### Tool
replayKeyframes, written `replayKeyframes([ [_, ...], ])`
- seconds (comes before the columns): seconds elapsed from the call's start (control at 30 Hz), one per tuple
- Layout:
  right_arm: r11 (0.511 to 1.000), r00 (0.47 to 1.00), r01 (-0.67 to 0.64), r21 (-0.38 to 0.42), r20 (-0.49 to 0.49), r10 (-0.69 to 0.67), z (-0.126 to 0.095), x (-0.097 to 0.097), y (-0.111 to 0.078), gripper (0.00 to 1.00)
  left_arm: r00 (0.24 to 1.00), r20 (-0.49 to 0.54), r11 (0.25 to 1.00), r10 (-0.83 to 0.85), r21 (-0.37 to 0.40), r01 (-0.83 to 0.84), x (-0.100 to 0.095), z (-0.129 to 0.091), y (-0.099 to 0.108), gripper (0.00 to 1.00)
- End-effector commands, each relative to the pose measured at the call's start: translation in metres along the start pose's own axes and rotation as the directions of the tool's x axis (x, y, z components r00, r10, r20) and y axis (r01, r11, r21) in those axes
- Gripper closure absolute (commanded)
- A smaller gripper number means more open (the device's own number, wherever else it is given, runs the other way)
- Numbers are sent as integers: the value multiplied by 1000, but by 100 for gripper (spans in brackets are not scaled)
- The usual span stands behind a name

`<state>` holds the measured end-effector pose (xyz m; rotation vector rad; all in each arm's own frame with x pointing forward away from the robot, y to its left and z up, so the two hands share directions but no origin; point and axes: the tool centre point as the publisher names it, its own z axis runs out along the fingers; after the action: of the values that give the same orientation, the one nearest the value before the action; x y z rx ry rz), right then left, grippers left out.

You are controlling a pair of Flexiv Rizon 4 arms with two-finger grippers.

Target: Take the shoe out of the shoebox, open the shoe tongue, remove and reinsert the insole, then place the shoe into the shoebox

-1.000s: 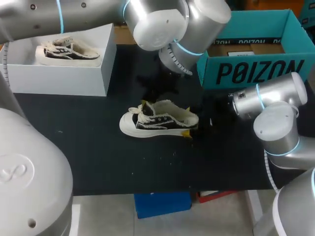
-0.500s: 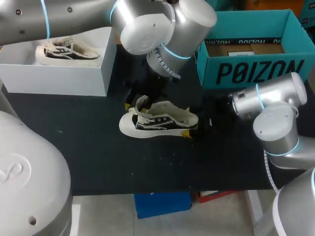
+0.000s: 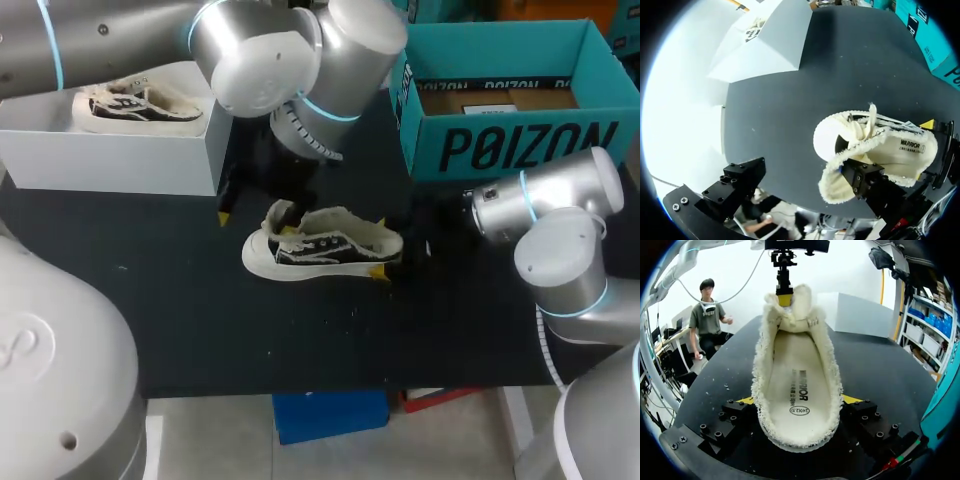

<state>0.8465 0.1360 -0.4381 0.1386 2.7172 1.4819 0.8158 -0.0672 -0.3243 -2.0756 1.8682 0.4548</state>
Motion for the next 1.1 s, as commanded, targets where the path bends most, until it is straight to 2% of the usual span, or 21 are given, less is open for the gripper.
replayKeyframes([
  [0.03, 1000, 1000, -2, 1, 2, 2, 2, -1, -3, 100, 1000, -23, 1000, -11, 1, 11, -12, 10, 3, 0],
  [0.3, 1000, 1000, -2, 1, 2, 2, 2, -1, -3, 100, 999, -32, 999, -31, -28, 30, -20, 27, 5, 0],
  [0.5, 1000, 1000, -2, 1, 2, 2, 2, -1, -3, 100, 999, -45, 999, -30, -43, 28, -21, 30, 6, 0],
  [0.63, 1000, 1000, -2, 1, 2, 2, 2, -1, -3, 100, 998, -51, 999, -29, -28, 27, -26, 25, 4, 0],
  [0.8, 1000, 1000, -2, 1, 2, 2, 2, -1, -3, 100, 990, -142, 1000, -7, -6, 6, -37, 5, 0, 0],
  [0.87, 1000, 1000, -2, 1, 2, 2, 2, -1, -3, 100, 980, -195, 999, 33, 24, -29, -41, -9, -1, 13],
  [0.9, 1000, 1000, -2, 1, 2, 2, 2, -1, -3, 100, 973, -223, 998, 58, 40, -50, -43, -18, -1, 24],
  [0.97, 1000, 1000, -2, 1, 2, 2, 2, -1, -3, 100, 952, -271, 988, 141, 96, -119, -46, -36, -2, 53],
  [1.0, 1000, 1000, -2, 1, 2, 2, 2, -1, -3, 100, 937, -292, 978, 191, 133, -158, -46, -45, -3, 62],
  [1.07, 1000, 1000, -2, 1, 2, 2, 2, -1, -3, 100, 888, -327, 942, 324, 196, -272, -44, -62, -5, 100],
  [1.1, 1000, 1000, -2, 1, 2, 2, 2, -1, -3, 100, 840, -355, 910, 411, 218, -353, -41, -70, -8, 100],
])
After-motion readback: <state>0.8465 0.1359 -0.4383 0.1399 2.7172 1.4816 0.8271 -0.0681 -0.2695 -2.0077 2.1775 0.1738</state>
